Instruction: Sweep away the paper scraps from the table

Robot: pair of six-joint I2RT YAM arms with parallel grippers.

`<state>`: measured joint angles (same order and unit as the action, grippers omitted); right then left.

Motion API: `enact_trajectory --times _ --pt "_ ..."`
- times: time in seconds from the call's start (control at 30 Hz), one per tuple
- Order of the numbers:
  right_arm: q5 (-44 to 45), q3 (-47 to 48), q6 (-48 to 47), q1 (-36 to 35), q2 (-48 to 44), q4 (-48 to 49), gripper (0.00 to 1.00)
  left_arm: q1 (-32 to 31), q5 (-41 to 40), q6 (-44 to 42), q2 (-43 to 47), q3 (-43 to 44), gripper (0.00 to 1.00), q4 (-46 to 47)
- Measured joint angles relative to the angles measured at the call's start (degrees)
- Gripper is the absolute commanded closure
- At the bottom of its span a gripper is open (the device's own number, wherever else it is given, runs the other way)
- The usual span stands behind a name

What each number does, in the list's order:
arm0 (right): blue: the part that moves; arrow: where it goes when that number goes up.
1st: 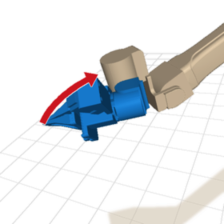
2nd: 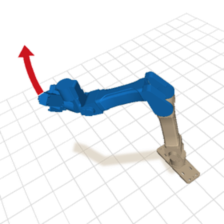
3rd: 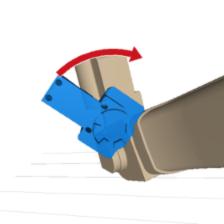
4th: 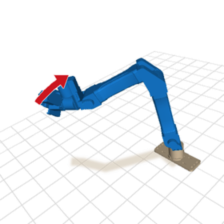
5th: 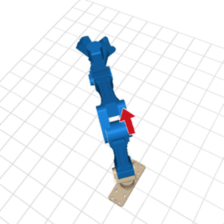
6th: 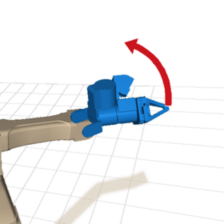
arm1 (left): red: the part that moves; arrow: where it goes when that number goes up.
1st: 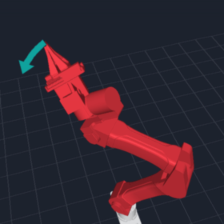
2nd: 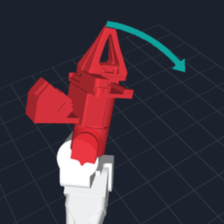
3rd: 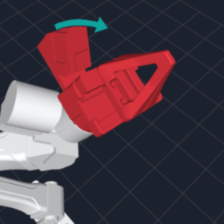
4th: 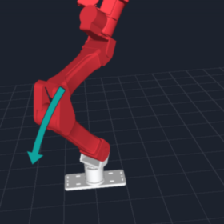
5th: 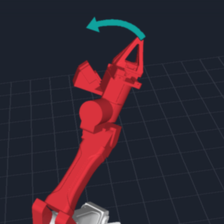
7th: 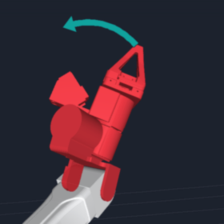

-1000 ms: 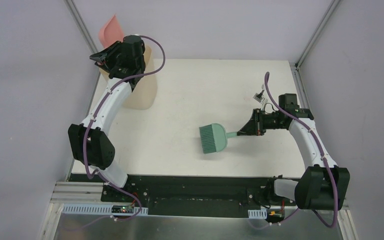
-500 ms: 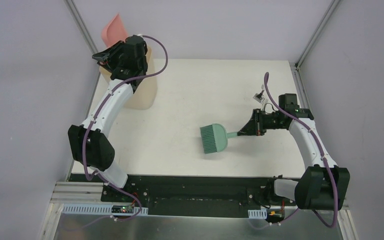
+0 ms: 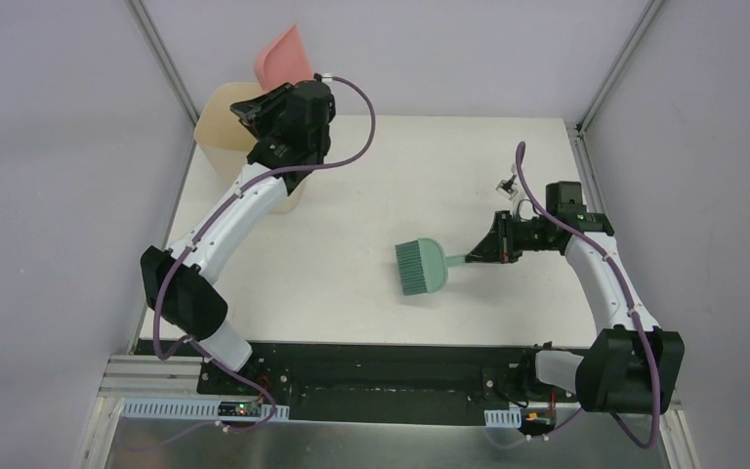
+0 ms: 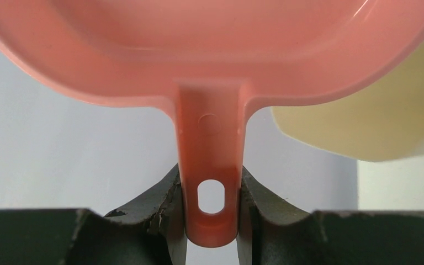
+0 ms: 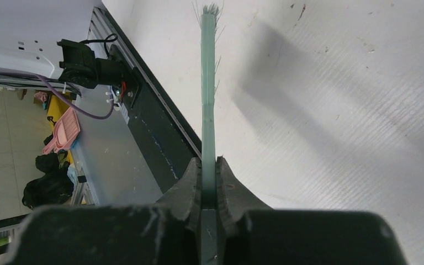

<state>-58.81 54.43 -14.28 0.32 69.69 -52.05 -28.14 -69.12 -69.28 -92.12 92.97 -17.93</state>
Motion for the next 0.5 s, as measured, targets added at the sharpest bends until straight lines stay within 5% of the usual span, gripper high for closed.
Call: enact_trajectory --times 0.3,0.5 --pt "1.0 -0.5 0.4 0.6 0.0 1.9 1.0 -9.1 3.3 27.6 0.3 6.5 0.9 -29.0" --pt "-0.1 -1.0 0.4 1.1 0.1 2.3 1.0 -9.4 19.6 49.3 0.3 7.2 0.85 -47.0"
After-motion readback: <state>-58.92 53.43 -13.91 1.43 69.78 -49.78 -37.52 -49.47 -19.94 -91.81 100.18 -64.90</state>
